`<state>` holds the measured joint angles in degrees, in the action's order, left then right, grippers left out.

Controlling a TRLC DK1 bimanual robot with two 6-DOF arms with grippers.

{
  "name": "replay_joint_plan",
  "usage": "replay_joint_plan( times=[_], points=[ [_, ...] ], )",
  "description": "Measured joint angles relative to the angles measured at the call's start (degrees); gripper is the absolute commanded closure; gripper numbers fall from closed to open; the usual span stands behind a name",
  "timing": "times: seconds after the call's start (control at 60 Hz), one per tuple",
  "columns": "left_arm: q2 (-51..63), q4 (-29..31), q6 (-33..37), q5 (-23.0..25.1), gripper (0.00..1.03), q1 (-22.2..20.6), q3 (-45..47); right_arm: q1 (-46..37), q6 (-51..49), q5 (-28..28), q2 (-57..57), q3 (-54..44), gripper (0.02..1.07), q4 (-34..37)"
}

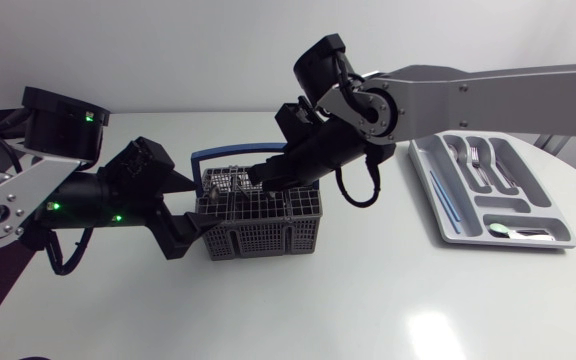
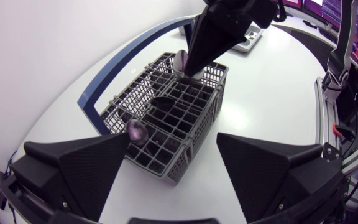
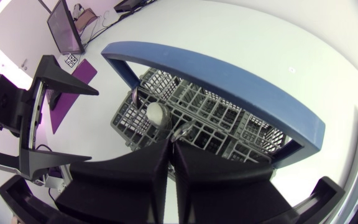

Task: Unload the cutlery basket into the drawer organizer.

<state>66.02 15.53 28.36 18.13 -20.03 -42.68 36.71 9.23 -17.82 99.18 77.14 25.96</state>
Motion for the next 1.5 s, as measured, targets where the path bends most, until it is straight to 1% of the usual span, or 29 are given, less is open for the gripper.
replay_joint_plan(
  times=[0.667,0.85,1.083,1.5],
  points=[
    [0.0,0.0,0.0,-0.02,0.05,-0.04,0.0,-0.52,-0.26,-1.92,-7.76,0.02,0.98,7.72],
    [0.0,0.0,0.0,-0.15,0.05,-0.81,0.0,-1.18,-0.48,-3.21,-10.12,0.04,0.98,9.9],
    [0.0,0.0,0.0,-0.2,0.05,-1.53,0.0,-1.6,-0.7,-3.63,-11.69,0.07,0.98,10.1],
    [-0.52,0.04,0.0,-0.44,0.05,-1.53,0.0,-1.6,-0.9,-4.07,-11.63,0.07,0.98,10.05]
  ],
)
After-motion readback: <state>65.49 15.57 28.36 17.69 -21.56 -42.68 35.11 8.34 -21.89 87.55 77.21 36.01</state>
